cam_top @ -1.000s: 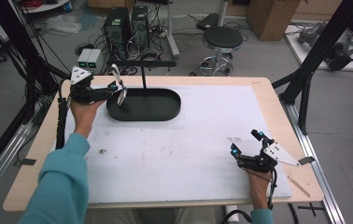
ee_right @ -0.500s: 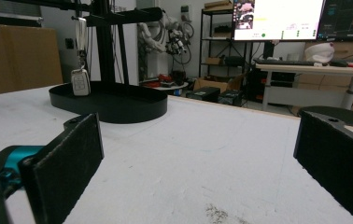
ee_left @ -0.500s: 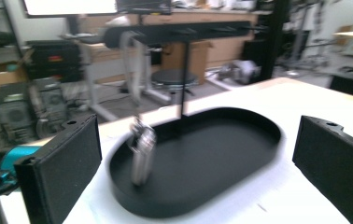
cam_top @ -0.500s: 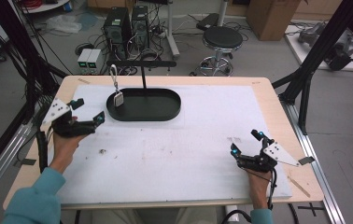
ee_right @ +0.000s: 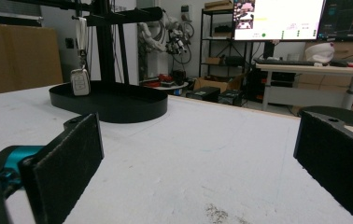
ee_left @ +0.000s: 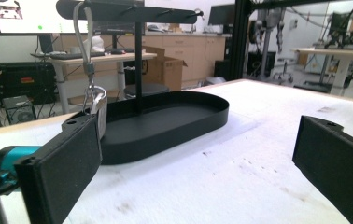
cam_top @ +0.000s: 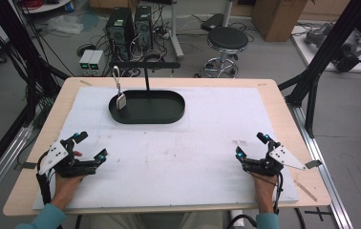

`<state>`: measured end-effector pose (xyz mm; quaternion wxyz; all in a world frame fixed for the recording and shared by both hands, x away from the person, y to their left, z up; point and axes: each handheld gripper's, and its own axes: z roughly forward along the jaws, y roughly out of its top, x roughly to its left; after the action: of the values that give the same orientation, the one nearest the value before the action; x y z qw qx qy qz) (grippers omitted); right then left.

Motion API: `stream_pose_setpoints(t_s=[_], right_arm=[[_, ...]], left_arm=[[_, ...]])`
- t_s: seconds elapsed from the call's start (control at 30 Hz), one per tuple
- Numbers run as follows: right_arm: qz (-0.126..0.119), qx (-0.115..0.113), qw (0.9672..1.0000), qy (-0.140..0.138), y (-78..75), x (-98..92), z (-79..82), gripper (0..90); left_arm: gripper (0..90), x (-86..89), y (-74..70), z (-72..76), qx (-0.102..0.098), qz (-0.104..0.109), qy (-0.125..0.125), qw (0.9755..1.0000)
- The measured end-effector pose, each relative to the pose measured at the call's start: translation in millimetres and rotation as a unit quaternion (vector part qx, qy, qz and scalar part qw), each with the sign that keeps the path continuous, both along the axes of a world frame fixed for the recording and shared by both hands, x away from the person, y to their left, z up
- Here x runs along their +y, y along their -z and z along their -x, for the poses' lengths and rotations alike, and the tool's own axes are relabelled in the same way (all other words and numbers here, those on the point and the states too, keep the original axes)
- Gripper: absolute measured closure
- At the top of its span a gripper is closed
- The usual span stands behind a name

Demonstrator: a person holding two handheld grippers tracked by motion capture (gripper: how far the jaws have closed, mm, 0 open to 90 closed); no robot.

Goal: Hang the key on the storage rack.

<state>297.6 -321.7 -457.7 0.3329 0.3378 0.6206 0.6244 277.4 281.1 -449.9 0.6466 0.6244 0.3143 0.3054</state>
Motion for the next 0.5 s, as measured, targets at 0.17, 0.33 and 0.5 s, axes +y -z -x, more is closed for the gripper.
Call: stream_pose_setpoints(t_s=[0.17, 0.33, 0.5], right_arm=[[0.000, -0.003, 1.0000, -0.001, 0.0, -0.3, -0.4, 0.7], [0.001, -0.001, 1.0000, 0.000, 0.1, -0.1, 0.0, 0.7], [0.001, -0.002, 1.0000, 0.000, 0.1, 0.0, 0.2, 0.7]], left_arm=[[1.7, 0.8, 8.4, 12.2, -0.009, 0.020, -0.025, 0.9994], [1.7, -1.9, 8.6, 13.9, -0.016, 0.007, -0.034, 0.9993], [1.7, -2.1, 8.5, 13.5, -0.014, 0.006, -0.034, 0.9993]])
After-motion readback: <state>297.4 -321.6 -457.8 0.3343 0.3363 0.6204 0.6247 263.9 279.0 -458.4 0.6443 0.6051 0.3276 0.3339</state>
